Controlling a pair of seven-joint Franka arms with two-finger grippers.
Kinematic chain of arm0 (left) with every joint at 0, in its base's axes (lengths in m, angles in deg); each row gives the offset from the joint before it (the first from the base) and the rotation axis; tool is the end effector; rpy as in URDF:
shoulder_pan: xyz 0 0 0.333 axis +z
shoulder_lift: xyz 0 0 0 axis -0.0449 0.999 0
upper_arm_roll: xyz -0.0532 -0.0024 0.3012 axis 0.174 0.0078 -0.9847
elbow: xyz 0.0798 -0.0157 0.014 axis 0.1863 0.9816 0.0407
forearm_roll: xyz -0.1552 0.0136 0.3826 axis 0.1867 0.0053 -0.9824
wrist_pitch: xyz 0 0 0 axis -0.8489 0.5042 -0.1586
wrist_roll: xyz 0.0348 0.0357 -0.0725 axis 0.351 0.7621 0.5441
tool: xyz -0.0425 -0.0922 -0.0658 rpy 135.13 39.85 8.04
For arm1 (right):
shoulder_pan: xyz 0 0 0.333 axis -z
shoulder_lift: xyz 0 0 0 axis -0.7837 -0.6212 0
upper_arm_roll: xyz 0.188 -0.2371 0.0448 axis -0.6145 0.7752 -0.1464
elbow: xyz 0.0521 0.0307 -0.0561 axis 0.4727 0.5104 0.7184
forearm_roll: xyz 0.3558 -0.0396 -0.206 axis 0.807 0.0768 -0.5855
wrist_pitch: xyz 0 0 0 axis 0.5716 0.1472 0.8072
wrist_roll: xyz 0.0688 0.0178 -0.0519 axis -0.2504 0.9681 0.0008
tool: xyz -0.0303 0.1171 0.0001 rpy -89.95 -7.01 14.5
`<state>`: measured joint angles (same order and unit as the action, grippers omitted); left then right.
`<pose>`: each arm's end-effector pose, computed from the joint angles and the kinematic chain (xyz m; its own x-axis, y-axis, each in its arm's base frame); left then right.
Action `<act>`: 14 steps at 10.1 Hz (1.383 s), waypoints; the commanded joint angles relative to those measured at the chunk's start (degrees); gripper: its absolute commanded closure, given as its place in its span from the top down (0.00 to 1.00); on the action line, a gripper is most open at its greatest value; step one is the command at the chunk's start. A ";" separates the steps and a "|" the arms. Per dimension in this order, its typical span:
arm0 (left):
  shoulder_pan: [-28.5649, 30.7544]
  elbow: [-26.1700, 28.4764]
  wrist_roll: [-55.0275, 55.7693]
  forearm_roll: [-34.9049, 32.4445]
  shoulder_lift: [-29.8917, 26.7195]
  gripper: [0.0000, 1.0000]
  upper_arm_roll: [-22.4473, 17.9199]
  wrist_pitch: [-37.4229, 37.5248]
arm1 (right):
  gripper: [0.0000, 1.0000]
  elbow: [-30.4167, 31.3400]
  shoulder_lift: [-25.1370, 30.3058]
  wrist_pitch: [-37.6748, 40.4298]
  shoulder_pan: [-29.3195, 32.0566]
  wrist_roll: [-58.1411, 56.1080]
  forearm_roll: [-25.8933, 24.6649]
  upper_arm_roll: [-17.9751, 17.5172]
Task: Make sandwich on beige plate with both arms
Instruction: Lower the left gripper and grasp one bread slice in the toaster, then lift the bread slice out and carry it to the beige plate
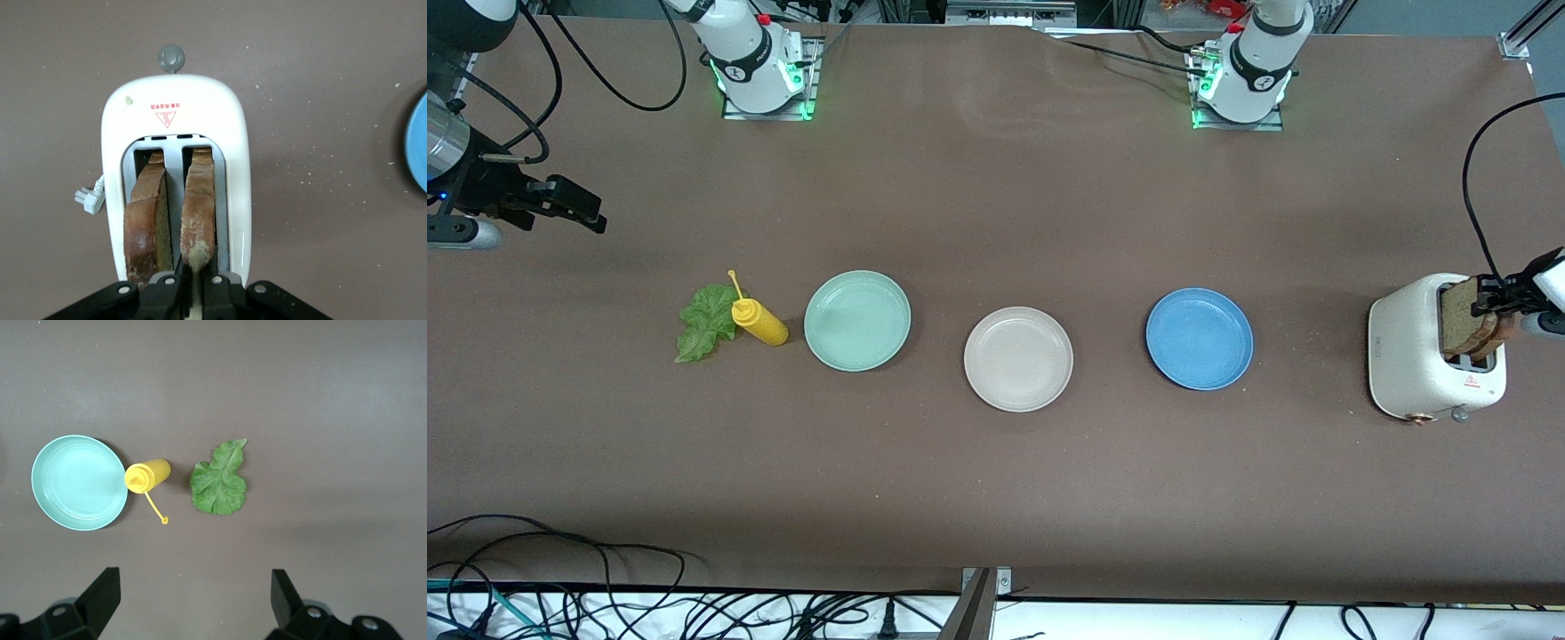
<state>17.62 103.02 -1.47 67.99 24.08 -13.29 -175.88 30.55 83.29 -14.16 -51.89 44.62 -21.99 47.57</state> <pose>0.5964 0.2206 0.3793 0.9765 -0.2065 -0.0625 -0.2075 -0.9782 -0.0112 0.5704 -0.0065 0.5411 0.9989 -0.0379 -0.0267 -0.0381 -0.9993 -0.0053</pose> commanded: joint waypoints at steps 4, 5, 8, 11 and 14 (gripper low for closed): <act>-7.16 -17.96 0.01 1.48 2.04 0.00 0.39 21.55 | 1.00 -1.49 -0.48 1.26 0.03 0.50 -0.13 -0.12; -8.06 -17.88 0.10 5.23 2.04 0.00 0.39 22.88 | 1.00 -1.49 -0.48 1.26 0.03 0.50 -0.13 -0.20; -13.05 -17.97 0.10 15.52 4.14 0.00 0.39 27.45 | 1.00 -1.49 -0.48 1.26 0.03 0.50 -0.13 -0.20; -17.89 -18.06 0.28 26.51 8.00 0.00 0.39 29.66 | 1.00 -1.49 -0.48 1.26 0.03 0.50 -0.13 -0.20; -26.57 -18.15 13.59 31.98 11.34 0.00 0.39 28.78 | 1.00 -1.49 -0.48 1.26 0.03 0.50 -0.13 -0.20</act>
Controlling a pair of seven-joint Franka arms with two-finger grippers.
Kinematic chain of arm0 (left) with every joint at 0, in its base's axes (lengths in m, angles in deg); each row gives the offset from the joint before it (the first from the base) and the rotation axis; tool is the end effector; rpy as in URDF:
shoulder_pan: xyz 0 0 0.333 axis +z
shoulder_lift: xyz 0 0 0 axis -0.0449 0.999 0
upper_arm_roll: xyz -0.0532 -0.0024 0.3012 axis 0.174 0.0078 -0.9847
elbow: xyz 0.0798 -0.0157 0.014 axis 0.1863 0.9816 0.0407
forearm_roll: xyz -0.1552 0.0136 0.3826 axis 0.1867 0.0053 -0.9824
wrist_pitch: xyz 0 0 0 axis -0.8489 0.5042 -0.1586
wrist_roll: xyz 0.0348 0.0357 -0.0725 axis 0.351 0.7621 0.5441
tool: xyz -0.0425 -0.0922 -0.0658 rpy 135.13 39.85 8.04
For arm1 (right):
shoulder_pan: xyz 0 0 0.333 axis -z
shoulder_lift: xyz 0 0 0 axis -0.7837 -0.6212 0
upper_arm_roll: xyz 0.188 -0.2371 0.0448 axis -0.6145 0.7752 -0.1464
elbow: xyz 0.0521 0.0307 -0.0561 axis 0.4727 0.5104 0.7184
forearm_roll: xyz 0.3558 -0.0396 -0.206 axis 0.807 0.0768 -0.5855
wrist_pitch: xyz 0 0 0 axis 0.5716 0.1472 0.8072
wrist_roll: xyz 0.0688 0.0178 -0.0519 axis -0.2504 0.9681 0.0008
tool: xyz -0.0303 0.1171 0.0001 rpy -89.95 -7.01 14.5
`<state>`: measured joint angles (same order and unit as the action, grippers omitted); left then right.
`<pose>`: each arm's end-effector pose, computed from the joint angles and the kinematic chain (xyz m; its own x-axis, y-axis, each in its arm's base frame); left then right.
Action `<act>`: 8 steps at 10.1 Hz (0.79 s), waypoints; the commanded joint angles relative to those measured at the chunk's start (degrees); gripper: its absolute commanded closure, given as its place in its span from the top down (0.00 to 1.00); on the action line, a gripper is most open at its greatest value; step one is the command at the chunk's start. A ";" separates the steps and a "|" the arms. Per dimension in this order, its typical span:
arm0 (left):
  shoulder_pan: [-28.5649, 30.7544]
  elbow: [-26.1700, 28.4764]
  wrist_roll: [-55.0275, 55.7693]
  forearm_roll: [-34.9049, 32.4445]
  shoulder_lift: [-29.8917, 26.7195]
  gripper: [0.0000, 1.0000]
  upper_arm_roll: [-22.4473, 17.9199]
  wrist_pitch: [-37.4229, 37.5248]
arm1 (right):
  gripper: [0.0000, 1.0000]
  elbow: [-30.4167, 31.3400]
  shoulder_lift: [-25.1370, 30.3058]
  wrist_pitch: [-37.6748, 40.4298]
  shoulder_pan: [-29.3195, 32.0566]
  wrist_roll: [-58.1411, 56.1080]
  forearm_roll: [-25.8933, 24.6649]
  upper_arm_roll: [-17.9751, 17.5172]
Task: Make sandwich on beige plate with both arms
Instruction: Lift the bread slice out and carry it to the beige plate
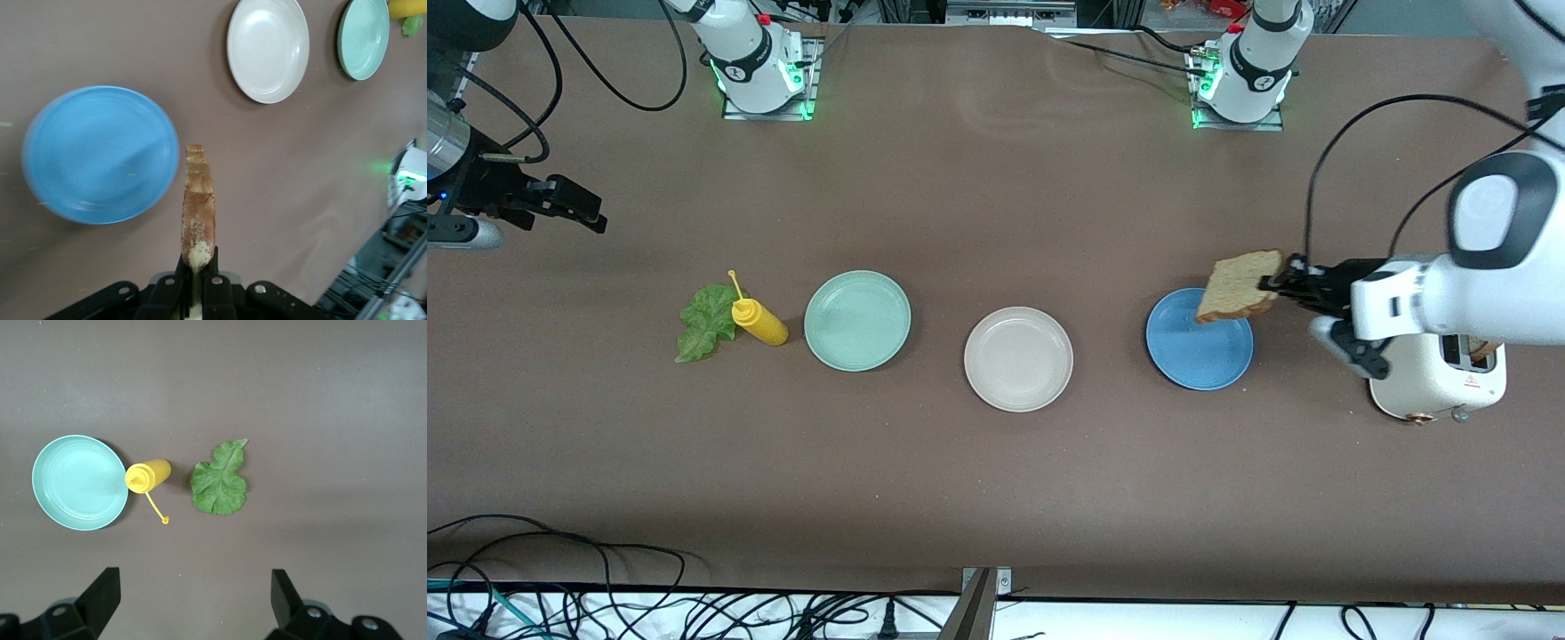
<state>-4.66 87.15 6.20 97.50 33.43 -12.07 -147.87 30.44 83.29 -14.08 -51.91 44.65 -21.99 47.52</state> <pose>0.6367 -0.0950 0.3886 0.8768 -0.4374 -0.1997 -0.2661 -0.7874 0.5561 0.5704 -0.0058 0.5420 0.9990 -0.0372 -0.0262 -0.0374 -0.9993 -0.0052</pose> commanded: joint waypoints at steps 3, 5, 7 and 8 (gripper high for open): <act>-7.66 -8.41 24.37 13.94 9.88 0.00 -0.83 -0.03 | 1.00 -1.39 -0.48 1.09 0.04 0.30 -0.30 -0.15; -9.33 -11.41 27.32 18.98 14.54 0.00 -0.83 -1.17 | 1.00 -1.39 -0.48 1.09 0.04 0.21 -0.39 -0.15; -12.66 -11.33 27.41 22.68 17.36 0.00 -0.83 -9.92 | 1.00 -1.39 -0.48 1.09 0.04 0.12 -0.39 -0.06; -14.25 -11.16 27.50 24.70 18.51 0.00 -0.83 -13.62 | 1.00 -1.39 -0.48 1.09 0.04 0.12 -0.39 -0.06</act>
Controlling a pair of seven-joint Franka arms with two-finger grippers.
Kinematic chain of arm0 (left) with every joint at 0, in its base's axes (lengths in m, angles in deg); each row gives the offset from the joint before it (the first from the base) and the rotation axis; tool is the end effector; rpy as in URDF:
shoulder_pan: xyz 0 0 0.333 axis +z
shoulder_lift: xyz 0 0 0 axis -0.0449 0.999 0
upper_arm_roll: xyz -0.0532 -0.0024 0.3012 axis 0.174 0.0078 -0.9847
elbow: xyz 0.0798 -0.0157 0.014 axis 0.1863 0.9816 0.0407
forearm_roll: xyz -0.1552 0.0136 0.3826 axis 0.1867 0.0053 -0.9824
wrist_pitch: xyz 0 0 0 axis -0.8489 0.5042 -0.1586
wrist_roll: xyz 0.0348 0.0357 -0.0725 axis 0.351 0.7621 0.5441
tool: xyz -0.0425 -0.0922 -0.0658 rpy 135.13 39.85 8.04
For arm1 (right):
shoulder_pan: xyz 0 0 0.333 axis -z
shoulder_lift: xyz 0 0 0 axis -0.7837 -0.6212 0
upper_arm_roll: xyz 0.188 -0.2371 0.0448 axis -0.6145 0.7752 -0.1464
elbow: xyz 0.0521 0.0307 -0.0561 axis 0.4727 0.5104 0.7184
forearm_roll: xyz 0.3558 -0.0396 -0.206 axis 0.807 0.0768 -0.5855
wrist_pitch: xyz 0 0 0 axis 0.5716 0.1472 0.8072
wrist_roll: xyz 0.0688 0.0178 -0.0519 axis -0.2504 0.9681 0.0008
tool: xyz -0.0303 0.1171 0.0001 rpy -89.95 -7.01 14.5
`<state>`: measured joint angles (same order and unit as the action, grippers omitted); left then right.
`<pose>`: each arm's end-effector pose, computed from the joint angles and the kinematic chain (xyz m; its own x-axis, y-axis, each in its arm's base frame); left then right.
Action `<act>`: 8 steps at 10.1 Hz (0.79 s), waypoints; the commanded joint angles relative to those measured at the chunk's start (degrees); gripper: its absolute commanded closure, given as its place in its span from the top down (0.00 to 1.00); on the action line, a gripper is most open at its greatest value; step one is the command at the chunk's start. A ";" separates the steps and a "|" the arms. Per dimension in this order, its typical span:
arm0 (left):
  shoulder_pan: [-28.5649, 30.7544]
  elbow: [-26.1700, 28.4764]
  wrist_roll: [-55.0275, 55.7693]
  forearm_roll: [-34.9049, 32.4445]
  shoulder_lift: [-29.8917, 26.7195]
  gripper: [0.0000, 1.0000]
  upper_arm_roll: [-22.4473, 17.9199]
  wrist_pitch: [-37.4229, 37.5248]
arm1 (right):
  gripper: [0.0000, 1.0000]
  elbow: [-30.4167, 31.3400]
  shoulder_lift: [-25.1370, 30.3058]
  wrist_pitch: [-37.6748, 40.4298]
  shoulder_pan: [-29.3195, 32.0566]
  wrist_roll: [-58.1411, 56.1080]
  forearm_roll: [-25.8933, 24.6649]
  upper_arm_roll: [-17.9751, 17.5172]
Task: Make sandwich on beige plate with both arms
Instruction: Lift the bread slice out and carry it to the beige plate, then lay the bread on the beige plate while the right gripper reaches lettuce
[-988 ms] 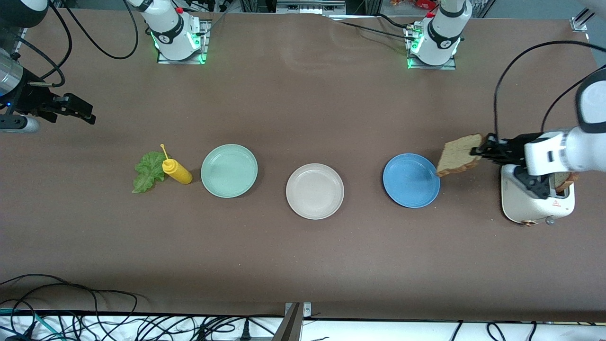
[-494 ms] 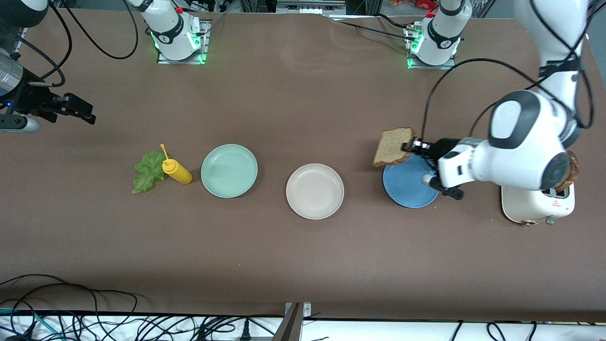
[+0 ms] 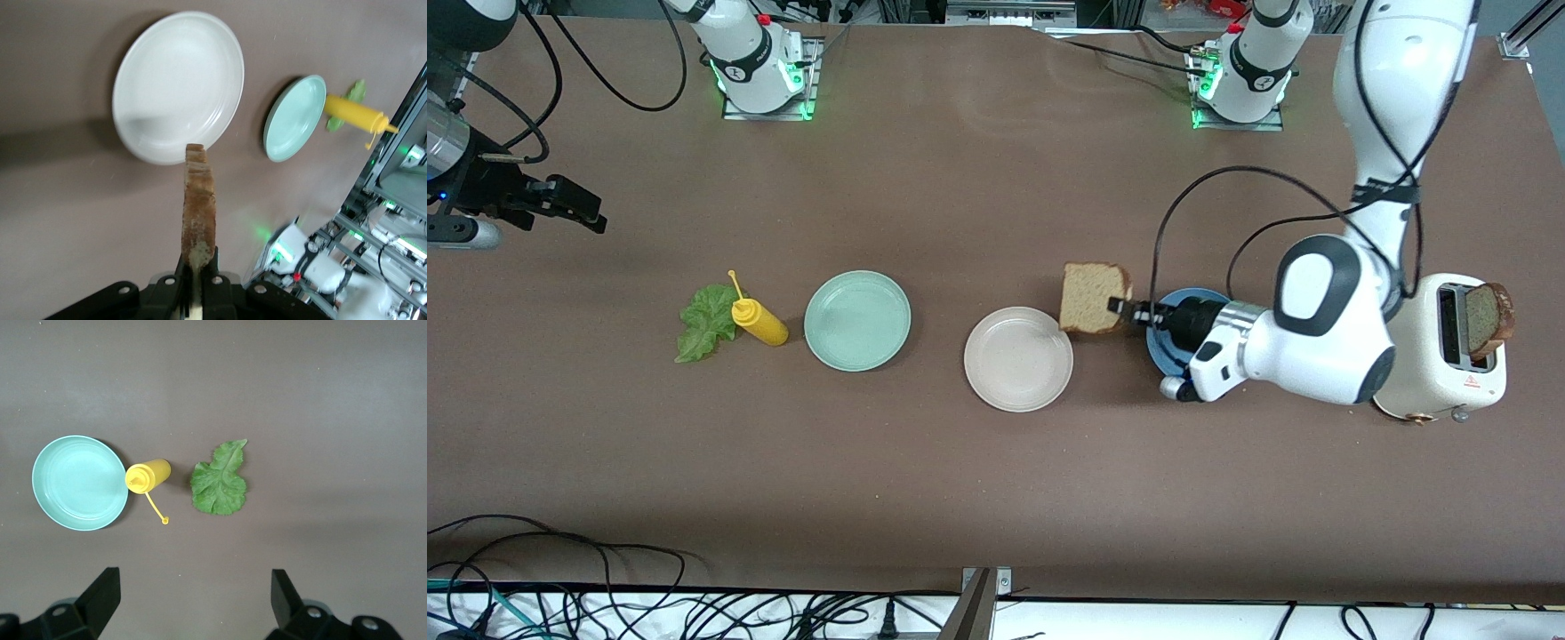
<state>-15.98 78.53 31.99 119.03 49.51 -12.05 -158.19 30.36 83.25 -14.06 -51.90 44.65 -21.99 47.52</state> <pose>0.6670 -0.2596 0.2946 0.8952 -0.1281 -0.4270 0.2088 -0.7257 0.6555 0.5707 -0.0059 0.5422 0.9990 -0.0374 -0.0259 -0.0375 -0.9993 -0.0052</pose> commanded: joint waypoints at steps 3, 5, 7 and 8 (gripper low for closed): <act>-5.31 -2.36 1.71 7.47 5.59 0.00 -0.86 -9.31 | 1.00 -1.30 -0.53 0.99 0.22 0.30 -0.39 0.19; -6.45 -2.80 1.62 8.28 6.92 0.00 -0.86 -10.27 | 1.00 -1.30 -0.53 0.98 0.22 0.30 -0.39 0.19; -8.64 -2.80 1.36 8.37 7.71 0.00 -0.86 -15.96 | 1.00 -1.30 -1.32 0.90 0.48 0.47 0.04 0.37; -9.09 -2.72 1.36 8.37 8.15 0.00 -0.86 -17.82 | 1.00 -1.30 -2.37 0.98 0.48 0.21 -0.48 0.37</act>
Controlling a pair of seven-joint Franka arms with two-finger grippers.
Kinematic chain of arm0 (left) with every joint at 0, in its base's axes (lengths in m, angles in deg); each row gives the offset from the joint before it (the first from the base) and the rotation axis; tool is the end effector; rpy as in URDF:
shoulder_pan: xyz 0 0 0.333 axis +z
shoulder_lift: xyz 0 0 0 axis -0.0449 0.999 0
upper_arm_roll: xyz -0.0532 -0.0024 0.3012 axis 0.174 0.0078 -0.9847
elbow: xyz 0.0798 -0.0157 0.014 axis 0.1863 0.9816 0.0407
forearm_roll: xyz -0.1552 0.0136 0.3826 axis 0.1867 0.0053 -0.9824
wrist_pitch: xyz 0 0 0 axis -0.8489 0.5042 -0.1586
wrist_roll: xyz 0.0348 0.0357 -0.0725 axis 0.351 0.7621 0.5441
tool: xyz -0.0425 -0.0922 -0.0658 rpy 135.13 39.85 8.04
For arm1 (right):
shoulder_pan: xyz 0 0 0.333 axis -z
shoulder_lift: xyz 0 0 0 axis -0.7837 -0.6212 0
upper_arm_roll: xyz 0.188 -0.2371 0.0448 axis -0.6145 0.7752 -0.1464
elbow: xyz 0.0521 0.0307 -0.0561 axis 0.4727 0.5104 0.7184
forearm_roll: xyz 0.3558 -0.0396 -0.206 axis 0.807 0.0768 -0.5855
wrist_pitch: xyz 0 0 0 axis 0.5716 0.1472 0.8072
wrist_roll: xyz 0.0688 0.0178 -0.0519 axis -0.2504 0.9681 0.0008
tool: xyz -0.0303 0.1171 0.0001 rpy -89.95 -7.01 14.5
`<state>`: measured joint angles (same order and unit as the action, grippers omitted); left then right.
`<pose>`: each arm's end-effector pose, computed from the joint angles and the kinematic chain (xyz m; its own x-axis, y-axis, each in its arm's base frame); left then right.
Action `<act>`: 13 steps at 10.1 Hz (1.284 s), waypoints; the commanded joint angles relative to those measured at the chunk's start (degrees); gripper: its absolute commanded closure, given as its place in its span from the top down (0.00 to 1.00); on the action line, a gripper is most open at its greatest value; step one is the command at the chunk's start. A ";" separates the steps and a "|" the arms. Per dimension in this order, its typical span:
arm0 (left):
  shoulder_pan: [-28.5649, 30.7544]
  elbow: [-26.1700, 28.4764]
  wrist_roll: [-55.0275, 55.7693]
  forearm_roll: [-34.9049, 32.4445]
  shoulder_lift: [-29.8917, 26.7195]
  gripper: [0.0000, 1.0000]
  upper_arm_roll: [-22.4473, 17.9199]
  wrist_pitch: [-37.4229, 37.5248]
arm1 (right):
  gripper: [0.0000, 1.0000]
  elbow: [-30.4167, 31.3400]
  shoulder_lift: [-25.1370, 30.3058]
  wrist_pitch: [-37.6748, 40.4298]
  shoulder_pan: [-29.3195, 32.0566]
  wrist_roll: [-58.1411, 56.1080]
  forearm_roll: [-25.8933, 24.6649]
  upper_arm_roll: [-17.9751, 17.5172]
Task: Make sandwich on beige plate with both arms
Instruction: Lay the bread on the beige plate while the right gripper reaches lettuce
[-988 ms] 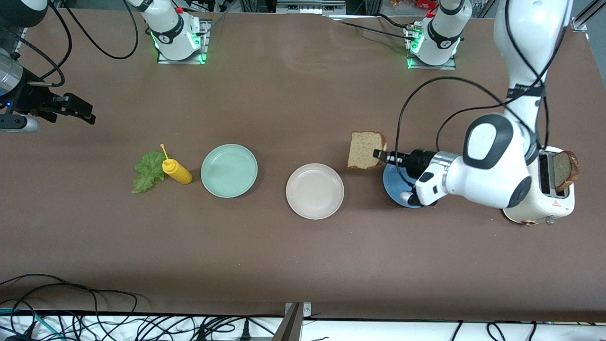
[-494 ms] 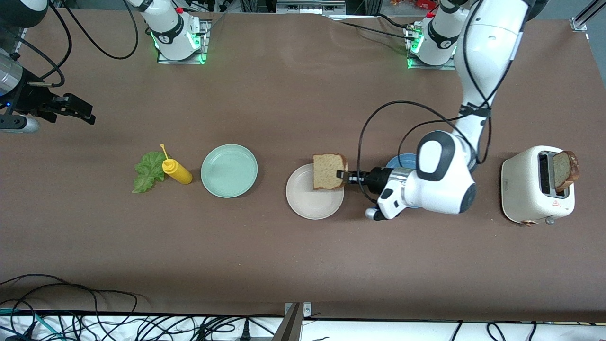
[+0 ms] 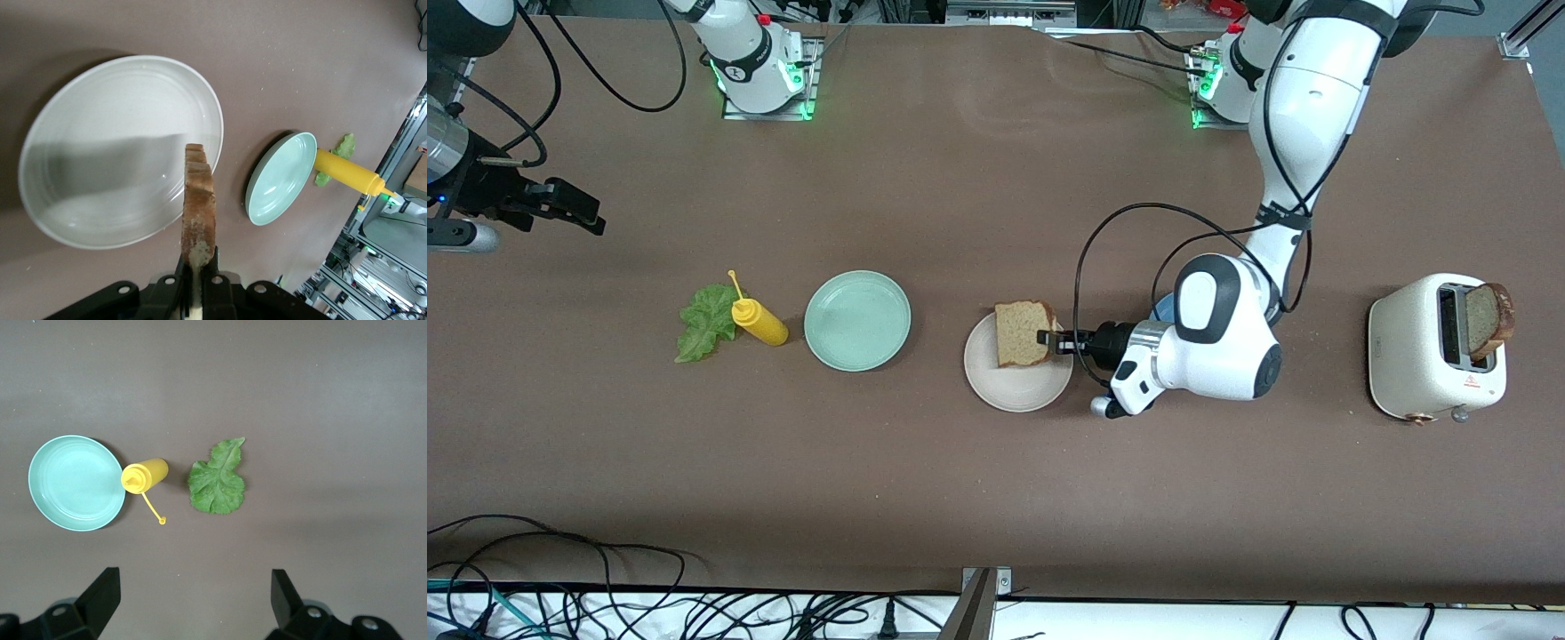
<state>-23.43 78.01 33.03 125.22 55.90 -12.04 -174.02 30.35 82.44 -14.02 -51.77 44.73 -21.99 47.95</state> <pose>0.6633 -0.3387 0.2281 0.9260 -0.0147 -0.3773 0.2617 -0.6951 0.6695 0.5734 -0.0115 0.5342 0.9980 -0.0485 -0.0405 -0.0488 -0.9988 -0.0047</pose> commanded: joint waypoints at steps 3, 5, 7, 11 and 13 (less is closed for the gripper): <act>-3.57 -2.28 0.58 2.18 3.26 0.00 -0.86 -5.94 | 1.00 -0.50 -3.32 0.77 0.35 0.65 -0.48 -0.06; -3.58 -2.02 -0.03 1.92 3.43 0.00 -0.95 -5.96 | 1.00 0.11 -5.16 -1.24 0.26 3.53 -1.96 -0.06; -3.40 -1.76 -1.26 1.30 3.52 0.42 -1.04 -5.96 | 1.00 4.49 -5.26 -7.20 -0.09 6.09 -2.33 -0.32; -0.77 -1.58 -5.65 1.21 3.26 0.57 -1.39 -5.43 | 1.00 8.64 -10.07 -16.36 -1.57 11.27 -2.68 -0.41; 0.29 -1.49 -5.75 -0.09 3.00 0.59 -1.56 -4.12 | 1.00 8.64 -14.20 -19.52 -1.76 11.73 -2.77 -0.41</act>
<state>-23.87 77.59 28.81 125.21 58.51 -13.52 -179.74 39.06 70.86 -31.28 -53.27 54.96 -23.60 47.59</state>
